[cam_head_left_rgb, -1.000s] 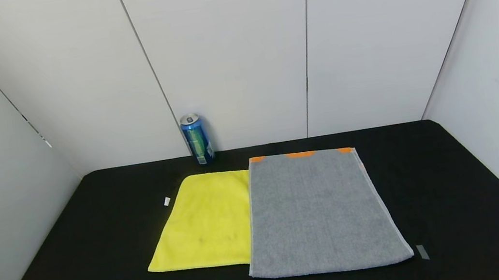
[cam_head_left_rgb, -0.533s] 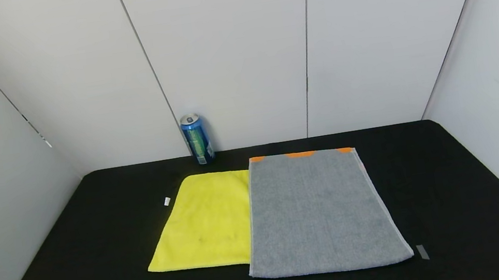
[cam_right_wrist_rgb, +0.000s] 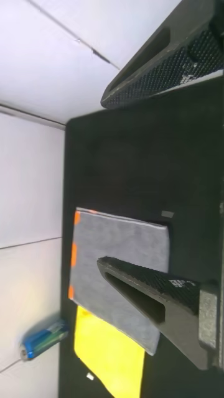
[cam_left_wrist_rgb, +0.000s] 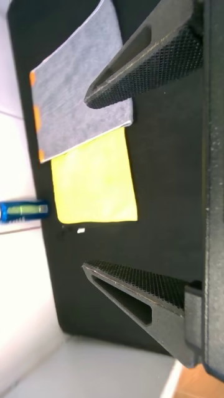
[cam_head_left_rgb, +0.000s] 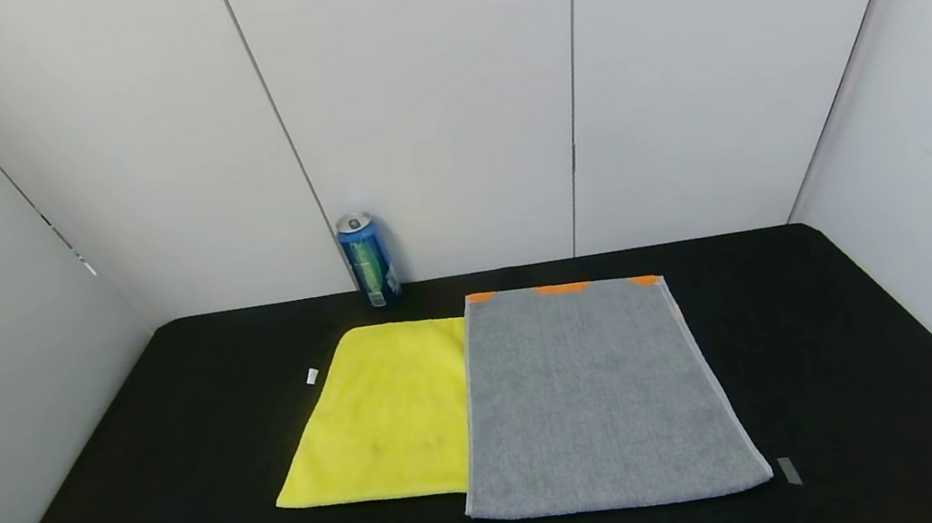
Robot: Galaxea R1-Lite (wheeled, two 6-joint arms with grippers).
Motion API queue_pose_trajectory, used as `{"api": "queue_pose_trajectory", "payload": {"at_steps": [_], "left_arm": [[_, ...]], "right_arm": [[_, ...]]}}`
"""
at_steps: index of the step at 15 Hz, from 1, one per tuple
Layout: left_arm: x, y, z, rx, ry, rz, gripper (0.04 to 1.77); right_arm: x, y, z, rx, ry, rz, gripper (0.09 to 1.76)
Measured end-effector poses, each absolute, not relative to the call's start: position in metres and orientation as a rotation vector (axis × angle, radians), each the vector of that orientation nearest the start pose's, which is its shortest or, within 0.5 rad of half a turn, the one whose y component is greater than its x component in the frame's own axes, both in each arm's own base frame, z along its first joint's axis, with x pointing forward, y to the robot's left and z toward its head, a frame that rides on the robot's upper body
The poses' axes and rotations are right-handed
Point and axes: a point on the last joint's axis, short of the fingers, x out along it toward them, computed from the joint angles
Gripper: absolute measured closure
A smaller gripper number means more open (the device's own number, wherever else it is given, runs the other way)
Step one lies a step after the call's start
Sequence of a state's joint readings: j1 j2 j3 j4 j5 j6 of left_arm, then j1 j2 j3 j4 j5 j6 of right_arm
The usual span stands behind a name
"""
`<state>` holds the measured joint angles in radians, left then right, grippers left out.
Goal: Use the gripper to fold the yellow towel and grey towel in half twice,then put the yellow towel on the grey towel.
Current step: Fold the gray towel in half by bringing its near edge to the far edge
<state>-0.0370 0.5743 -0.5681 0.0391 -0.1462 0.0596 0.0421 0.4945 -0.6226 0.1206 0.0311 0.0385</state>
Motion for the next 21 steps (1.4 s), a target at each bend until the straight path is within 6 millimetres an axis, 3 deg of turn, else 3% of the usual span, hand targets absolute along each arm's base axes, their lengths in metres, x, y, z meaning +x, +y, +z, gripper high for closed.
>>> {"api": "queue_pose_trajectory", "payload": {"at_steps": [4, 8, 12, 15, 17, 21], "left_arm": [[0.085, -0.009, 0.258, 0.053, 0.170, -0.247, 0.09], [0.156, -0.026, 0.261, 0.050, 0.300, -0.332, 0.09], [0.227, -0.057, 0.241, 0.036, 0.429, -0.415, 0.09], [0.272, -0.083, 0.220, -0.052, 0.536, -0.467, 0.09], [0.292, -0.101, 0.203, -0.096, 0.608, -0.497, 0.09], [0.311, -0.132, 0.166, -0.140, 0.745, -0.552, 0.09]], "right_arm": [[0.061, 0.004, 0.254, 0.042, 0.175, 0.100, 0.14], [0.130, 0.008, 0.257, 0.078, 0.348, 0.144, 0.14], [0.207, 0.010, 0.249, 0.123, 0.497, 0.139, 0.14], [0.252, 0.016, 0.226, 0.160, 0.619, 0.182, 0.14], [0.272, 0.019, 0.208, 0.184, 0.698, 0.226, 0.14], [0.293, 0.022, 0.178, 0.231, 0.851, 0.294, 0.14]]}}
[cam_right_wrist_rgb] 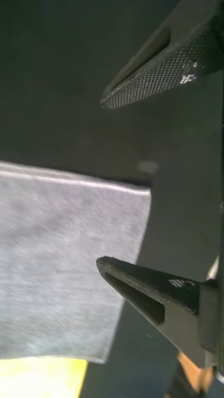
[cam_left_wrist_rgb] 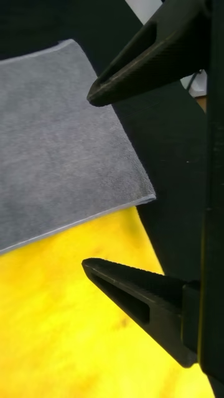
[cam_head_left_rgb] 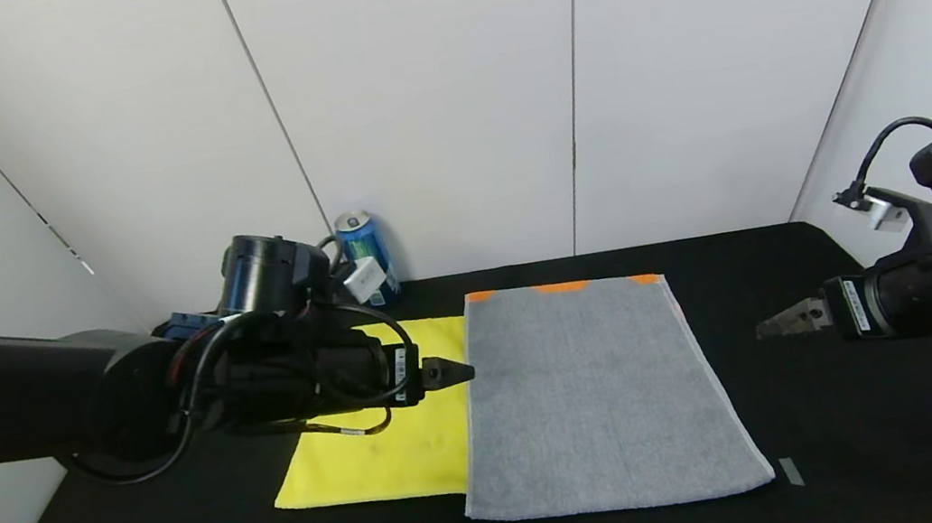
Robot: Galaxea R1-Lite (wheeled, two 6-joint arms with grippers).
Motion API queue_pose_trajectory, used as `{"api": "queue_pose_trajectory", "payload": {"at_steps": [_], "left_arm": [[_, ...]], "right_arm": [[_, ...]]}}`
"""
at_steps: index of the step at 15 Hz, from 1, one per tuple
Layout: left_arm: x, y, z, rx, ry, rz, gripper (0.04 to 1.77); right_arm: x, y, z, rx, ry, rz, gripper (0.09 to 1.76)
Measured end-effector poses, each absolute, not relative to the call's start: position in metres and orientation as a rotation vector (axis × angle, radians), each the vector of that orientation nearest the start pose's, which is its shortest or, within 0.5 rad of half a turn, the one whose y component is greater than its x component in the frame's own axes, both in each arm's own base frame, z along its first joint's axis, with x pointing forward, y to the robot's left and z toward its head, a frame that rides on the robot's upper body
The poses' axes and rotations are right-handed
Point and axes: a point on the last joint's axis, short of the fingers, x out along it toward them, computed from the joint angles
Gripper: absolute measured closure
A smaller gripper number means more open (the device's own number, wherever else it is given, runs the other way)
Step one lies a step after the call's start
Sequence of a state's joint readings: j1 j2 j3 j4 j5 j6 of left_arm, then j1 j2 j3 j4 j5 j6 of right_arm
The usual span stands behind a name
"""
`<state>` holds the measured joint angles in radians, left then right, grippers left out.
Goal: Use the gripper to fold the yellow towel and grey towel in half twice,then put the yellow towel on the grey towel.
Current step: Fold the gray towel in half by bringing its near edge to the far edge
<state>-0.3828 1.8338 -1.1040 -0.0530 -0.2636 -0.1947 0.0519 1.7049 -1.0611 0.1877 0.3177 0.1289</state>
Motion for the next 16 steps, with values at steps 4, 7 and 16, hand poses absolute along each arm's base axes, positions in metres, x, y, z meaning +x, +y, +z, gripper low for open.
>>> {"api": "queue_pose_trajectory", "payload": {"at_steps": [4, 7, 16], "left_arm": [[0.324, -0.144, 0.134, -0.133, 0.843, -0.570, 0.09], [0.330, -0.147, 0.116, -0.136, 0.905, -0.581, 0.09], [0.330, -0.159, 0.088, -0.112, 0.989, -0.596, 0.64]], "right_arm": [[0.303, 0.023, 0.159, 0.256, 0.924, 0.317, 0.14], [0.307, 0.025, 0.148, 0.269, 0.964, 0.338, 0.14], [0.314, 0.030, 0.128, 0.276, 1.032, 0.354, 0.14]]}}
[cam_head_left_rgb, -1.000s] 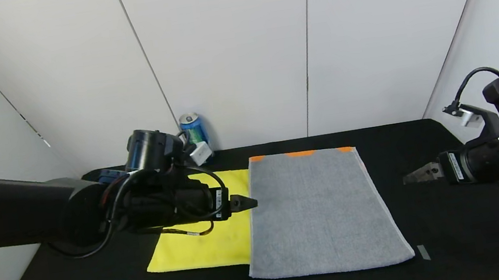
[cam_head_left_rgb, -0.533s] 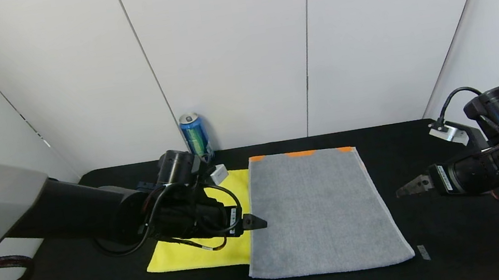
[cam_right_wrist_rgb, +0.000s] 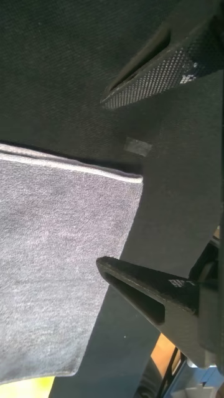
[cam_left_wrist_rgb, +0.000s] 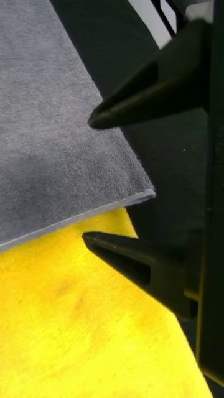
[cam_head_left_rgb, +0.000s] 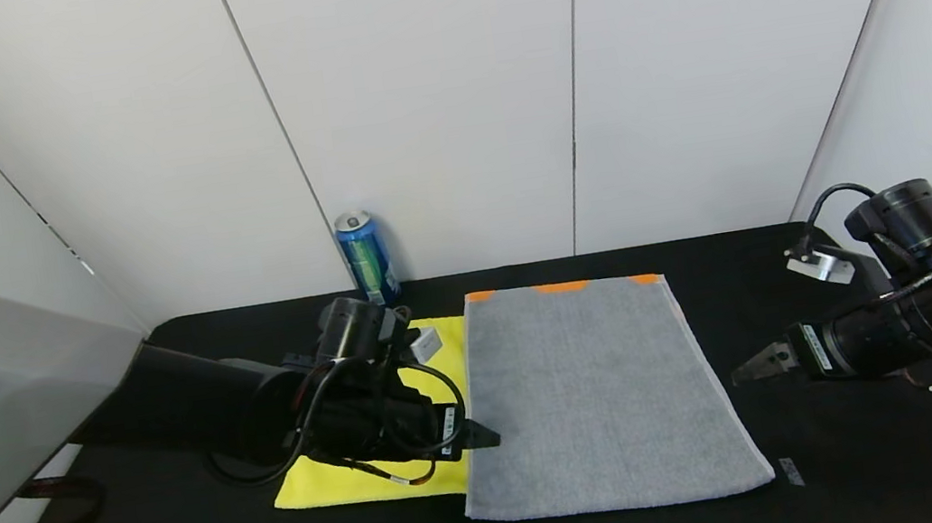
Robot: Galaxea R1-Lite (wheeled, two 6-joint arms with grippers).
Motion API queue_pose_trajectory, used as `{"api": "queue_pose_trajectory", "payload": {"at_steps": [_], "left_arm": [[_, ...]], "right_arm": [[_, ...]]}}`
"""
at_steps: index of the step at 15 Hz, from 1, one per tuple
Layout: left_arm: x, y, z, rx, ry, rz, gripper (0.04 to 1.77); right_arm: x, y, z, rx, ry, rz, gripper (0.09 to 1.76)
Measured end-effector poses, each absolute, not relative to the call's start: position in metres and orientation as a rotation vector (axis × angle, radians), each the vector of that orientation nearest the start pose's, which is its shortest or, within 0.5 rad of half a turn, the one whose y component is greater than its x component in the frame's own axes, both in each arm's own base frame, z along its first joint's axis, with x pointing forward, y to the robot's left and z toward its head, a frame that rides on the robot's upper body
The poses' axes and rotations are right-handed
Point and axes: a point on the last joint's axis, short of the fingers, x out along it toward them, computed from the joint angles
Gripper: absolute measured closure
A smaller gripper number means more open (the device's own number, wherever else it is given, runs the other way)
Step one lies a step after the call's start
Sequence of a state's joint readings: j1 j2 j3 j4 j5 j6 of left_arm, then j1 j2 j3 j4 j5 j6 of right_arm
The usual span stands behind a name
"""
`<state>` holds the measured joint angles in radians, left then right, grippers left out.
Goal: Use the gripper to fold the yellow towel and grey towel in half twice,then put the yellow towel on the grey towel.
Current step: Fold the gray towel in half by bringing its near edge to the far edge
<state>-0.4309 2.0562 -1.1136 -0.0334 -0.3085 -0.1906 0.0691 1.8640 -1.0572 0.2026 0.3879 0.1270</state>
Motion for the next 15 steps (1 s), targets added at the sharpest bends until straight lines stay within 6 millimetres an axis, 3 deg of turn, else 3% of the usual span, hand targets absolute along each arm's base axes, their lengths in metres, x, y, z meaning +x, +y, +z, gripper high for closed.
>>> {"api": "queue_pose_trajectory", "payload": {"at_steps": [4, 5, 6, 13, 15], "left_arm": [[0.326, -0.165, 0.081, -0.099, 1.015, -0.607, 1.06], [0.326, -0.166, 0.080, -0.097, 1.019, -0.610, 1.46], [0.325, -0.168, 0.079, -0.094, 1.023, -0.613, 1.71], [0.321, -0.172, 0.078, -0.049, 1.014, -0.639, 1.70], [0.319, -0.172, 0.078, -0.045, 1.016, -0.641, 1.39]], "right_arm": [[0.317, 0.030, 0.122, 0.279, 1.048, 0.351, 0.14], [0.318, 0.026, 0.122, 0.287, 1.047, 0.338, 0.14], [0.318, 0.023, 0.121, 0.291, 1.046, 0.330, 0.14], [0.318, 0.033, 0.118, 0.275, 1.061, 0.357, 0.14], [0.319, 0.033, 0.117, 0.276, 1.064, 0.357, 0.14]]}}
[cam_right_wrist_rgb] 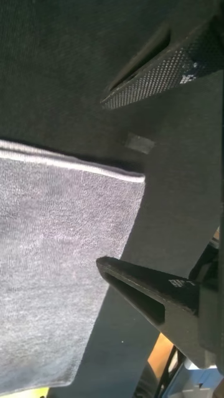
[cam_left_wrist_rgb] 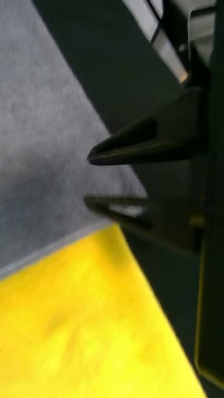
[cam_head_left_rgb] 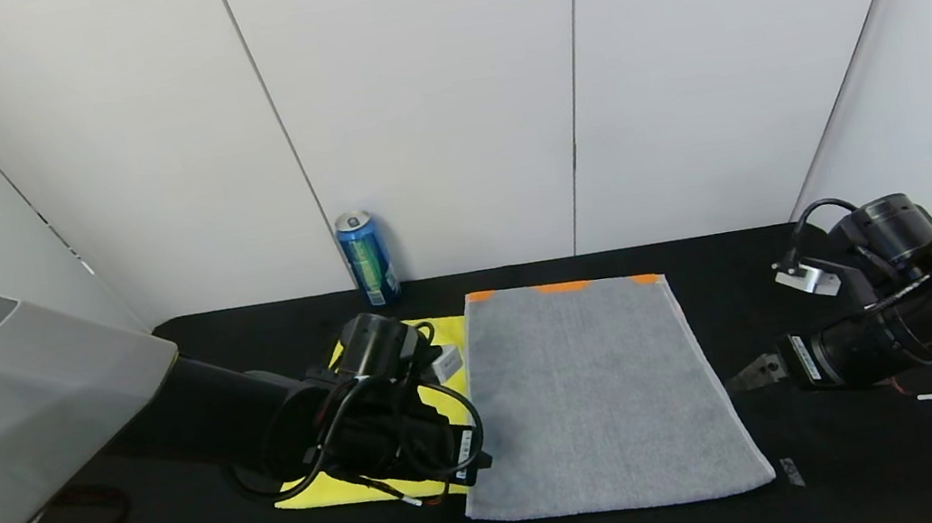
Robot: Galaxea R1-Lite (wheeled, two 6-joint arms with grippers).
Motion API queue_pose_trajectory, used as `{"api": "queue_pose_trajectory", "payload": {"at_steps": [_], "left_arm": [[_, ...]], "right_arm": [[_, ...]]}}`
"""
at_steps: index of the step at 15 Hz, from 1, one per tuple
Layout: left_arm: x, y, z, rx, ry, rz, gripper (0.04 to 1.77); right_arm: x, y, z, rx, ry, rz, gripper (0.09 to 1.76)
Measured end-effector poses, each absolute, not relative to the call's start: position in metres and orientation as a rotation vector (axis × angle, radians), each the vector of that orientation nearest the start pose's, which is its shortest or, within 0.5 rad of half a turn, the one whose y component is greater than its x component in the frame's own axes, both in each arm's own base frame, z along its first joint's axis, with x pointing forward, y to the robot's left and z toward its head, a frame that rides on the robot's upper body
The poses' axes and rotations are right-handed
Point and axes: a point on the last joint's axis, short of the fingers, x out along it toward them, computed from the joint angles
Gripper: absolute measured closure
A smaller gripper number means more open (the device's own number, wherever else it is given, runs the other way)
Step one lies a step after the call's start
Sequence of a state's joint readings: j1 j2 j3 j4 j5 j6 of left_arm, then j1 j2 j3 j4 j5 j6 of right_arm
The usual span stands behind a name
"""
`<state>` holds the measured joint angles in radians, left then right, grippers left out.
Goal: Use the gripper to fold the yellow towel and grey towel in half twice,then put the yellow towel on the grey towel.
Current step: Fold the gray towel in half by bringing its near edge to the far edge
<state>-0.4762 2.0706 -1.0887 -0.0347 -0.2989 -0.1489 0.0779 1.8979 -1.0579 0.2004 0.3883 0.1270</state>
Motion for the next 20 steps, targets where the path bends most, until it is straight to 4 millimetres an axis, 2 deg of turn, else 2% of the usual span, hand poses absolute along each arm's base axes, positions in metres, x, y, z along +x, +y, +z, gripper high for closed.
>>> {"api": "queue_pose_trajectory", "payload": {"at_steps": [4, 8, 13, 20], "left_arm": [[0.319, -0.172, 0.078, -0.048, 1.018, -0.635, 0.87], [0.318, -0.171, 0.077, -0.048, 1.023, -0.634, 0.56], [0.313, -0.169, 0.071, -0.045, 1.052, -0.627, 0.34], [0.308, -0.169, 0.066, -0.043, 1.075, -0.635, 0.20]], "right_arm": [[0.319, 0.035, 0.115, 0.273, 1.071, 0.361, 0.14], [0.319, 0.037, 0.112, 0.272, 1.085, 0.364, 0.14], [0.320, 0.038, 0.108, 0.273, 1.099, 0.364, 0.14], [0.321, 0.039, 0.103, 0.272, 1.113, 0.363, 0.14]]}}
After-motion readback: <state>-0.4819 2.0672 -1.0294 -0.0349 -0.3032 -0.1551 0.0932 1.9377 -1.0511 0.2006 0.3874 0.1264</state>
